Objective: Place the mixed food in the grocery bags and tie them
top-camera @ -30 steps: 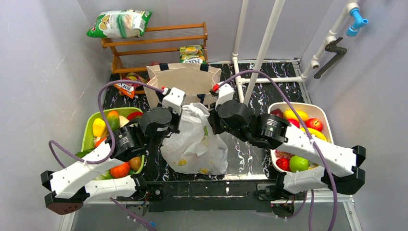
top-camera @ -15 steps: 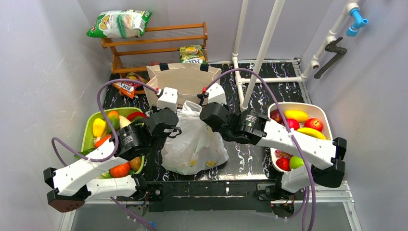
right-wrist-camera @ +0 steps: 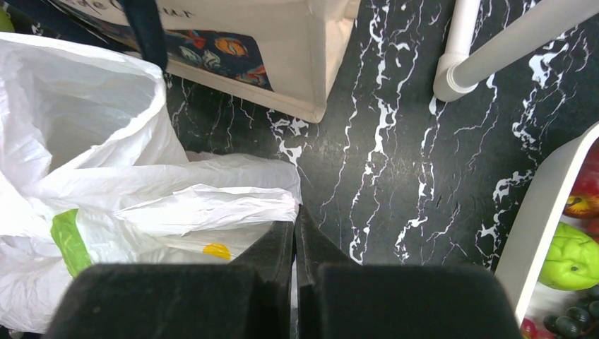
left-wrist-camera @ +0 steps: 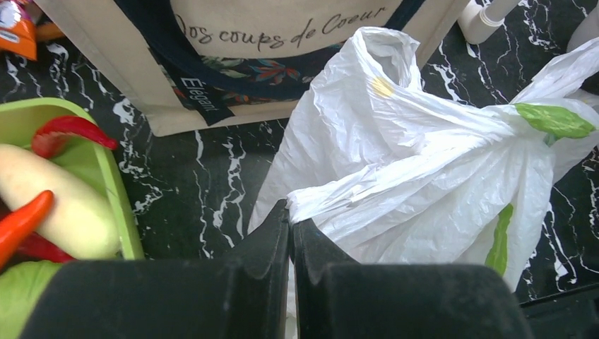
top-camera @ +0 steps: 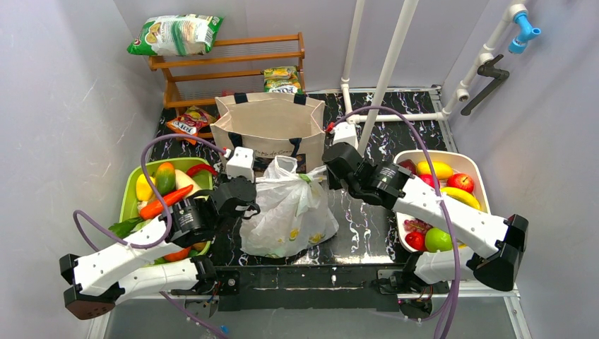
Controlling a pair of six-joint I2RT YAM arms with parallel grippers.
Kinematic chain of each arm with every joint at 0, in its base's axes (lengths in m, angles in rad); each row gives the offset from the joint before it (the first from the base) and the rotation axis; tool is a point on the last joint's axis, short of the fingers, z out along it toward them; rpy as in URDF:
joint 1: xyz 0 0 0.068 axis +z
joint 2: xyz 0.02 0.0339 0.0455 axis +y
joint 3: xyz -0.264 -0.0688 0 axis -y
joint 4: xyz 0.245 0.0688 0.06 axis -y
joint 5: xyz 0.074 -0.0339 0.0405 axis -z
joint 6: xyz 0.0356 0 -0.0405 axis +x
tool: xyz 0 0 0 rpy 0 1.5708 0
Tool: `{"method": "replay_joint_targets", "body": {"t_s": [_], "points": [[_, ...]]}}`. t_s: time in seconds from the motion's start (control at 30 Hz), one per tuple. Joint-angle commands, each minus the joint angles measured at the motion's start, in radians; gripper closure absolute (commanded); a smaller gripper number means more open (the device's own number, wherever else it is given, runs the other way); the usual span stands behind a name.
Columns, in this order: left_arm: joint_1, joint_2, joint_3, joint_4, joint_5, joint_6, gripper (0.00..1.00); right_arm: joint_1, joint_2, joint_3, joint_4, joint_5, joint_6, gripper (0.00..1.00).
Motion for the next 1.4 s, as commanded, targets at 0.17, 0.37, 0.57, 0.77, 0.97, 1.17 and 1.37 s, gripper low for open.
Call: {"method": "replay_joint_targets", "body": {"t_s": [0.17, 0.37, 0.57, 0.77, 0.97, 1.17, 1.37], "points": [[0.038, -0.096, -0.095, -0.182, -0.197, -0.015, 1.0, -0.169, -0.08, -0.185, -0.2, 0.169, -0.103, 0.99], [0.043, -0.095, -0.138, -0.216, -0.191, -0.085, 1.0, -0.209, -0.094, -0.273, -0.162, 0.121, -0.103, 0.99], [0.046, -0.116, -0.193, -0.275, -0.19, -0.221, 1.0, -0.264, -0.107, -0.328, -0.126, 0.047, -0.097, 0.99], [0.049, -0.108, -0.181, -0.289, -0.162, -0.254, 1.0, -0.288, -0.095, -0.311, -0.132, -0.019, -0.089, 0.99], [0.05, -0.103, -0.101, -0.23, 0.05, -0.088, 0.81, -0.279, -0.185, -0.283, -0.054, -0.229, -0.203, 0.99], [0.05, -0.015, 0.142, -0.312, 0.436, 0.143, 0.32, -0.231, -0.193, -0.22, -0.08, -0.297, -0.225, 0.99], [0.05, 0.244, 0.391, -0.254, 0.806, 0.421, 0.28, -0.185, -0.183, -0.2, -0.093, -0.285, -0.215, 0.99]]}}
